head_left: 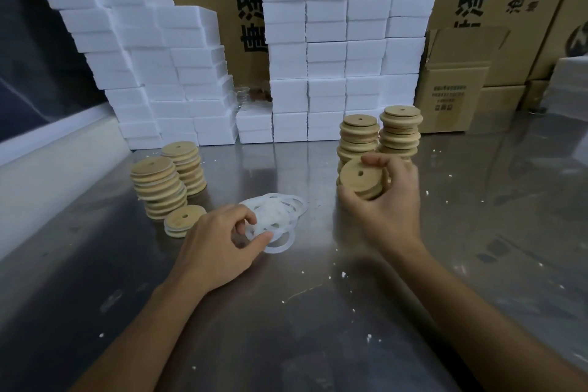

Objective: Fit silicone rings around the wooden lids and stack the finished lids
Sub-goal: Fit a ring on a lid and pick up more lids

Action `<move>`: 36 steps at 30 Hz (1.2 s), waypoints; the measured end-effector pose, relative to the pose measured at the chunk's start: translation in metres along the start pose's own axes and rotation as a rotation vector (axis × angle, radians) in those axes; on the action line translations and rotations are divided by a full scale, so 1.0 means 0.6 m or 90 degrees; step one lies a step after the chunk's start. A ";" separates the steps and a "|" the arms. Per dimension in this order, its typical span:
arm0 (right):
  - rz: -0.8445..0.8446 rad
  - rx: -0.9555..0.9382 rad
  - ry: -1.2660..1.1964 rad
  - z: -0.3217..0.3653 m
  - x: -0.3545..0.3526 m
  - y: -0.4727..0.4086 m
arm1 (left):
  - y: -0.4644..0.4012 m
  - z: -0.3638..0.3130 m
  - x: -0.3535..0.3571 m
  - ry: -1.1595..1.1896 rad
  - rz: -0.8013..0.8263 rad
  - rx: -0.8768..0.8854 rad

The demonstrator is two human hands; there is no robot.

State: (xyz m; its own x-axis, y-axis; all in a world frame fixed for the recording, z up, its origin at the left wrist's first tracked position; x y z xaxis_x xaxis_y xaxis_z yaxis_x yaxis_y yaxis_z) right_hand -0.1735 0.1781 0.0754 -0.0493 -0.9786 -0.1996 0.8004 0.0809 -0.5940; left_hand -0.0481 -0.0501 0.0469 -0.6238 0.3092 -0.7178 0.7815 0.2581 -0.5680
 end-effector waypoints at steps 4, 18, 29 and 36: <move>0.050 -0.013 -0.003 -0.010 0.017 0.019 | 0.001 0.004 0.014 -0.009 0.057 -0.006; 0.357 0.021 0.060 -0.022 0.096 0.067 | 0.003 -0.014 0.024 0.038 0.128 -0.037; 0.356 -0.019 0.054 -0.018 0.094 0.066 | -0.001 -0.039 0.030 -0.044 0.153 0.004; 0.328 -0.011 0.017 -0.020 0.090 0.062 | -0.006 -0.052 0.004 0.014 0.011 -0.002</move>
State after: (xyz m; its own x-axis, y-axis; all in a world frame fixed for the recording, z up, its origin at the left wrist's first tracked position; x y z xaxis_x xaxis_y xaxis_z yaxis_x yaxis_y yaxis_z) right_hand -0.1533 0.1308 0.0332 0.3338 -0.8054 -0.4898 0.7141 0.5552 -0.4264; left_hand -0.0528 -0.0218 0.0597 -0.6099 0.3342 -0.7185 0.7924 0.2558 -0.5537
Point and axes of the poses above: each hand's wrist, its own y-axis away from the middle knuckle, its own x-axis out of the palm, z = x × y, the point moved 8 cm from there along -y, towards the middle knuckle, and after that the axes turned 2 degrees about -x, right-handed, at the moved point
